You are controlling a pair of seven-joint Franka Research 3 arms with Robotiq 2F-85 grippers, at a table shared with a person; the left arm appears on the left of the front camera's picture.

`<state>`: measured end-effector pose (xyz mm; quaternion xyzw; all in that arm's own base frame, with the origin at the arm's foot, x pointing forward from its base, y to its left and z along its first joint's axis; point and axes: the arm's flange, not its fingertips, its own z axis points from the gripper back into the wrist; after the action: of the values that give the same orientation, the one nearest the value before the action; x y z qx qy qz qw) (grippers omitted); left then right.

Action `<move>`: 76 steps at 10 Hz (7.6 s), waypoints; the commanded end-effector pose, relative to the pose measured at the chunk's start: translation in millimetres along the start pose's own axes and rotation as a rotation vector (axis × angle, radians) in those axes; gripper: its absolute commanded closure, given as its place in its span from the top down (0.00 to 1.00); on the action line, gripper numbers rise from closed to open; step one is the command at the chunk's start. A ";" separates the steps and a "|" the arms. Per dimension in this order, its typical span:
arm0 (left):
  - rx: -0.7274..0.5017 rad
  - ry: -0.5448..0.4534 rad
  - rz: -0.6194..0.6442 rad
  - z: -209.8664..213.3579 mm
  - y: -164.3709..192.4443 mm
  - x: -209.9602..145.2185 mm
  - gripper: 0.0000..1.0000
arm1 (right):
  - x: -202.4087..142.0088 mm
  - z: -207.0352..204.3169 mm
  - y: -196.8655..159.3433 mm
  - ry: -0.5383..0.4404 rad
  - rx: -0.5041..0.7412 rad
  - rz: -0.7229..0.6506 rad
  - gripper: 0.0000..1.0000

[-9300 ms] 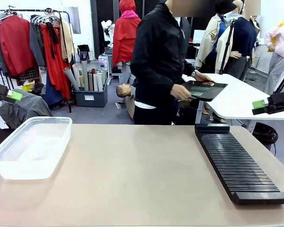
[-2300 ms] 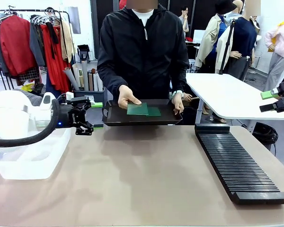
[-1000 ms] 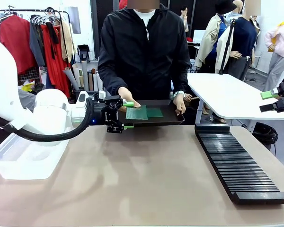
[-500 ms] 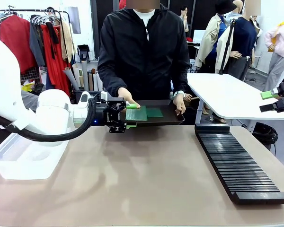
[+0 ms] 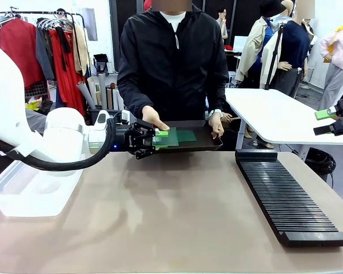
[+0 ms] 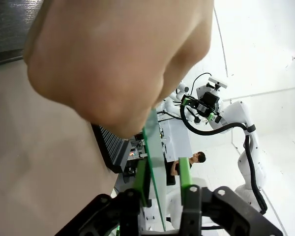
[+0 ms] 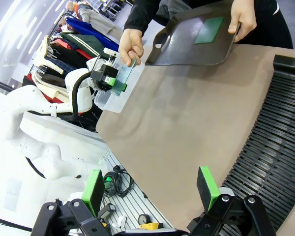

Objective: Sort PCBs into racks and boxes based on the side picked up.
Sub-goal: Pick up the Blank PCB handed by the Human, then if the short side of the Blank PCB is picked up, insert it into the PCB Rack ; if the long side is picked up, place it in the Organizing box.

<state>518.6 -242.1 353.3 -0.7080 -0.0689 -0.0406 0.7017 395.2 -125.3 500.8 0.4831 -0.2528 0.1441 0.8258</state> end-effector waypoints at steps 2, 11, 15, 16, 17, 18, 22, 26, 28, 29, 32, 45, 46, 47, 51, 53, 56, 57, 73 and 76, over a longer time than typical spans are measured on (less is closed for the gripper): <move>-0.013 -0.015 0.007 -4.2 -3.4 3.2 0.00 | 0.3 0.7 1.7 0.001 -0.002 -0.003 1.00; 0.000 0.000 0.000 0.0 -0.2 0.2 0.00 | 0.3 0.7 1.7 0.001 -0.002 -0.003 1.00; 0.000 0.000 0.000 0.0 -0.2 0.2 0.00 | 0.3 0.7 1.7 0.001 -0.002 -0.003 1.00; 0.000 0.000 0.000 0.0 -0.2 0.2 0.00 | 0.3 0.7 1.7 0.001 -0.002 -0.003 1.00; 0.000 0.000 0.000 0.0 -0.2 0.2 0.00 | 0.3 0.7 1.7 0.001 -0.002 -0.003 1.00; 0.000 0.000 0.000 0.0 -0.2 0.2 0.00 | 0.3 0.7 1.7 0.001 -0.002 -0.003 1.00; 0.000 0.000 0.000 0.0 -0.2 0.2 0.00 | 0.3 0.7 1.7 0.001 -0.002 -0.003 1.00; 0.000 0.000 0.000 0.0 -0.2 0.2 0.00 | 0.3 0.7 1.7 0.001 -0.002 -0.003 1.00; 0.000 0.000 0.000 0.0 -0.2 0.2 0.00 | 0.3 0.7 1.7 0.001 -0.002 -0.003 1.00; 0.000 0.000 0.000 0.0 -0.2 0.2 0.00 | 0.3 0.7 1.7 0.001 -0.002 -0.003 1.00; 0.016 -0.001 -0.008 5.0 -0.2 2.3 0.00 | 0.3 0.7 1.7 0.001 -0.002 -0.003 1.00; 0.832 0.267 0.068 206.2 -146.1 68.0 0.00 | 0.3 0.7 1.7 0.001 -0.002 -0.003 1.00; 0.947 0.270 0.068 223.1 -149.9 64.5 0.00 | 0.3 0.7 1.7 0.001 -0.002 -0.003 1.00; 1.039 0.277 0.070 235.0 -151.1 58.9 0.00 | 0.3 0.7 1.7 0.001 -0.002 -0.003 1.00; 1.233 0.221 0.032 262.9 -148.4 37.2 0.00 | 0.3 0.7 1.7 0.001 -0.002 -0.003 1.00; 1.218 0.188 -0.001 272.6 -138.7 33.6 0.00 | 0.3 0.7 1.7 0.001 -0.002 -0.003 1.00; 1.175 0.166 0.005 288.9 -106.0 18.7 0.00 | 0.3 0.7 1.7 0.001 -0.002 -0.003 1.00; 1.159 0.137 -0.013 293.2 -95.1 14.7 0.00 | 0.3 0.7 1.7 0.001 -0.002 -0.003 1.00; 1.083 0.085 -0.056 288.5 -9.3 15.2 1.00 | 0.3 0.7 1.7 0.001 -0.002 -0.003 1.00; 1.195 0.153 -0.062 273.8 -47.5 30.9 1.00 | 0.3 0.7 1.7 0.001 -0.002 -0.003 1.00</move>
<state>530.4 35.9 386.9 -0.2033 -0.0662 -0.0656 0.9747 395.1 -125.7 500.7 0.4831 -0.2529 0.1436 0.8259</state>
